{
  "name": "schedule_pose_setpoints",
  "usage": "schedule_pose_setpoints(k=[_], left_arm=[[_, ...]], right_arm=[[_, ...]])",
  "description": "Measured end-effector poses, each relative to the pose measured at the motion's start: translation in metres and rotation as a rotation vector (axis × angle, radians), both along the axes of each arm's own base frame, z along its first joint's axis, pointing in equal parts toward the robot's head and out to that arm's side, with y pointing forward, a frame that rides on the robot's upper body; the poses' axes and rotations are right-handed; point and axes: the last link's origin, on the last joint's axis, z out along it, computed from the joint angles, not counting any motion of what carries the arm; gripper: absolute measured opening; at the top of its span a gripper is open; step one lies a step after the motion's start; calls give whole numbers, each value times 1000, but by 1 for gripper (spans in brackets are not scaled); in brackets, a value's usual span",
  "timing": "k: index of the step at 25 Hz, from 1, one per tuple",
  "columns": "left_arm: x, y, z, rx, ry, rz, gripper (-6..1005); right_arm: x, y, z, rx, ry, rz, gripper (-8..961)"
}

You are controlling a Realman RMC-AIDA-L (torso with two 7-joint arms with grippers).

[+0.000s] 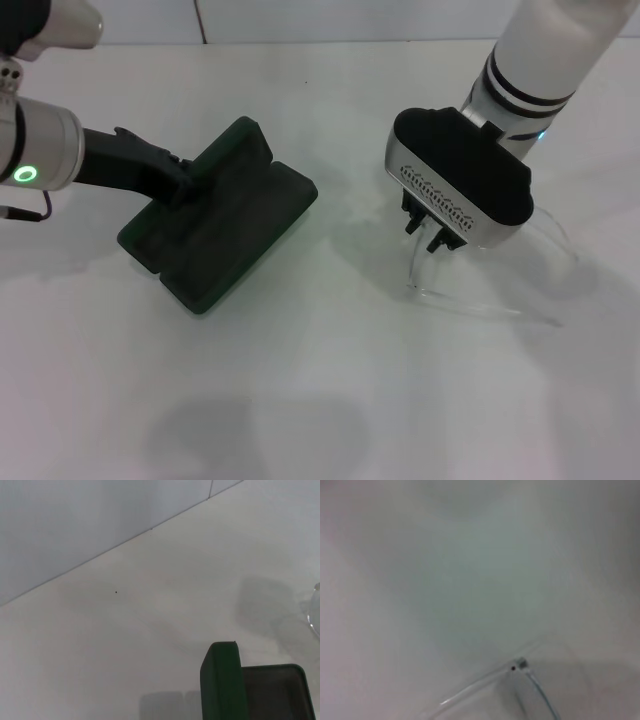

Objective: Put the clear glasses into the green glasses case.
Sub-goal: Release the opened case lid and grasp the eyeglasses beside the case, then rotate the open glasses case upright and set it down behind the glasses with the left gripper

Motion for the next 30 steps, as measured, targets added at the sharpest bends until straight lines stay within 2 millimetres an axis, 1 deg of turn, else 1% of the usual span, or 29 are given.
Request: schedule_pose_setpoints(k=[4,7,13,16,19,20,24,26,27,29,30], left_arm=[[-1,0,0,0,-1,4,208],[-2,-1,0,0,-1,7,208],[-6,-3,1,3,-1,16,208],[-9,-5,4,10,1,18,207],[-8,-6,4,9,10,2,207],[-7,-5,4,8,11,-4,207],[-2,-4,5,8,13,-33,207],[0,-3,6,8,20,-52,207],[1,-2,6,7,24,-61,207],[5,0,5,1,32,-87,207],[7,1,4,-1,34,-95,208]], right_arm=[[1,1,-1,8,-5,5,378],[1,1,-1,14,-9,2,214],[-5,-2,2,18,-3,-28,163],[-14,-3,11,38,29,-58,162],[-21,-2,35,81,104,-106,157],[-22,-2,47,98,138,-133,153],[-20,-14,89,150,238,-233,134],[-10,-23,109,190,273,-279,124],[-6,-26,115,204,284,-289,120],[7,-37,135,273,331,-319,115],[17,-46,149,339,386,-329,115]])
